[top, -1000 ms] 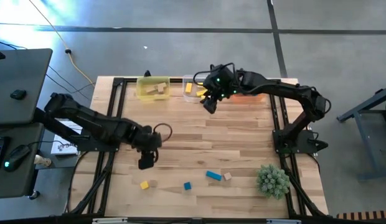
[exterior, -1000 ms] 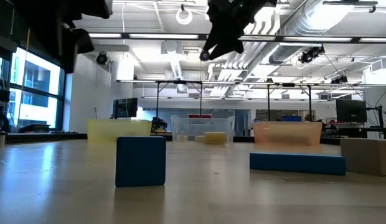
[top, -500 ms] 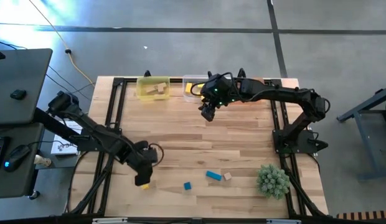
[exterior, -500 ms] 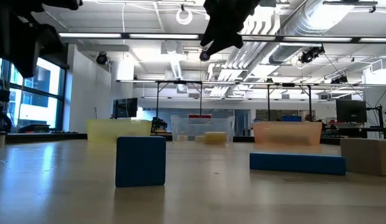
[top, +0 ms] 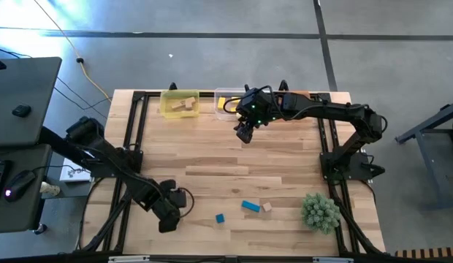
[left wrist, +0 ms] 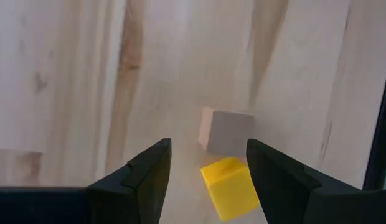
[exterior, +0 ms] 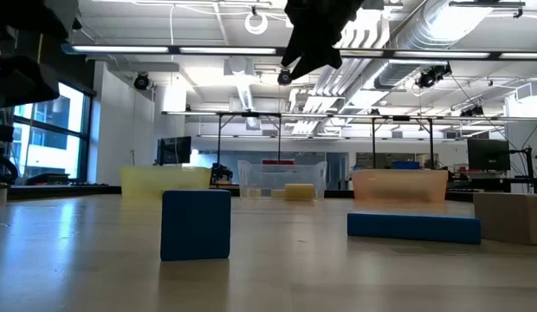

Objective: Sort & place blocks by color
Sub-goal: Put the left brown block into the yellow bin

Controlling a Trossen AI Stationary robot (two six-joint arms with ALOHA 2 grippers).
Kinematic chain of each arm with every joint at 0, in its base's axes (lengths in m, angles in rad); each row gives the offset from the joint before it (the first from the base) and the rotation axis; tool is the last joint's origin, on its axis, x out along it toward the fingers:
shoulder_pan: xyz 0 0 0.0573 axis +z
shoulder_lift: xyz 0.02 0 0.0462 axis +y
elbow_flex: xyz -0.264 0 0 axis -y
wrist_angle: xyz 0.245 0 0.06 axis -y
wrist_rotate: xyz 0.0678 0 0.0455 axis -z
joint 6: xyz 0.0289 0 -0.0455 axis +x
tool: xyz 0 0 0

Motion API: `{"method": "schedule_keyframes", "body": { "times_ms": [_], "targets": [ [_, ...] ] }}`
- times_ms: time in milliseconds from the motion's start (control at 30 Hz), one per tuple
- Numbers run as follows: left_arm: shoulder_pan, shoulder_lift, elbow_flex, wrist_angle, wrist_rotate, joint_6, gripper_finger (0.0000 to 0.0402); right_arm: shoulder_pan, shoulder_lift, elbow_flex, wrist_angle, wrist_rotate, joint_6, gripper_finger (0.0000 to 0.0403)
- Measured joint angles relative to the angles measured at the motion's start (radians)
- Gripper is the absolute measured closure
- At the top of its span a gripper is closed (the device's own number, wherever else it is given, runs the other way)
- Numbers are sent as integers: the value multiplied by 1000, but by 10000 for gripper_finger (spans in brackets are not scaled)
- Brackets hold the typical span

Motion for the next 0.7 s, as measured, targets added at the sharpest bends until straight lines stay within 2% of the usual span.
{"method": "schedule_keyframes", "body": {
  "times_ms": [467, 700],
  "targets": [
    [-32, 107, 0, 90, 6, -16, 202, 2, 0, -2, -50, 1, 37, 209],
    [-37, 158, 0, 119, -2, 2, 202, 5, 0, -3, -58, 48, 61, 209]
  ]
}}
